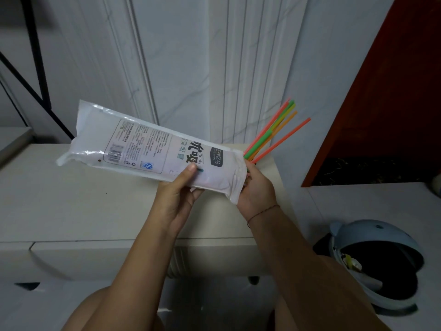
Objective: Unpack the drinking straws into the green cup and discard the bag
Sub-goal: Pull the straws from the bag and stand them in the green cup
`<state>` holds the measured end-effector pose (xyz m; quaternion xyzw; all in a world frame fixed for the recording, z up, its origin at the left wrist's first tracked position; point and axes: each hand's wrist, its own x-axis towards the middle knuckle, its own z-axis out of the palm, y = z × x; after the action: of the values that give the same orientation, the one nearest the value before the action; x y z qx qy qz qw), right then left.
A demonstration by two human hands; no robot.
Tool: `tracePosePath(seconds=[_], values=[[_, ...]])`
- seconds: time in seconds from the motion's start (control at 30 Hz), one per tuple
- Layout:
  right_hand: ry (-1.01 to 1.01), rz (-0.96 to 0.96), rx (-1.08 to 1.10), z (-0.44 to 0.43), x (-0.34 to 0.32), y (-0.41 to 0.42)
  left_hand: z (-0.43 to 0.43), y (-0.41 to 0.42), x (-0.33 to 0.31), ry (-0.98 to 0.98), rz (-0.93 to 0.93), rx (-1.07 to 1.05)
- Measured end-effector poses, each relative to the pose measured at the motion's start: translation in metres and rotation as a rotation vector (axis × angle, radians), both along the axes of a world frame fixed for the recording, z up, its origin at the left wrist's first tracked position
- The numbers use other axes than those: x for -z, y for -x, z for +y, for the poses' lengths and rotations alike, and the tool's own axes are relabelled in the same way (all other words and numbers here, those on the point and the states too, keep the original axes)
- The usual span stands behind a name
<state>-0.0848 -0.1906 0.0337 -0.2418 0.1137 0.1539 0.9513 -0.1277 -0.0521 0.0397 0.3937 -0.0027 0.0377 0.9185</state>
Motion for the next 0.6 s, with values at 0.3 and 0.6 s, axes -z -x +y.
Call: tracePosePath(seconds=[0.3, 0.6], values=[[0.789, -0.214, 0.117, -0.014, -0.009, 0.014, 0.011, -0.006, 0.016, 0.278, 0.214, -0.078], [0.978, -0.405, 0.132, -0.012, -0.004, 0.017, 0.005, -0.006, 0.017, 0.362, 0.234, -0.068]])
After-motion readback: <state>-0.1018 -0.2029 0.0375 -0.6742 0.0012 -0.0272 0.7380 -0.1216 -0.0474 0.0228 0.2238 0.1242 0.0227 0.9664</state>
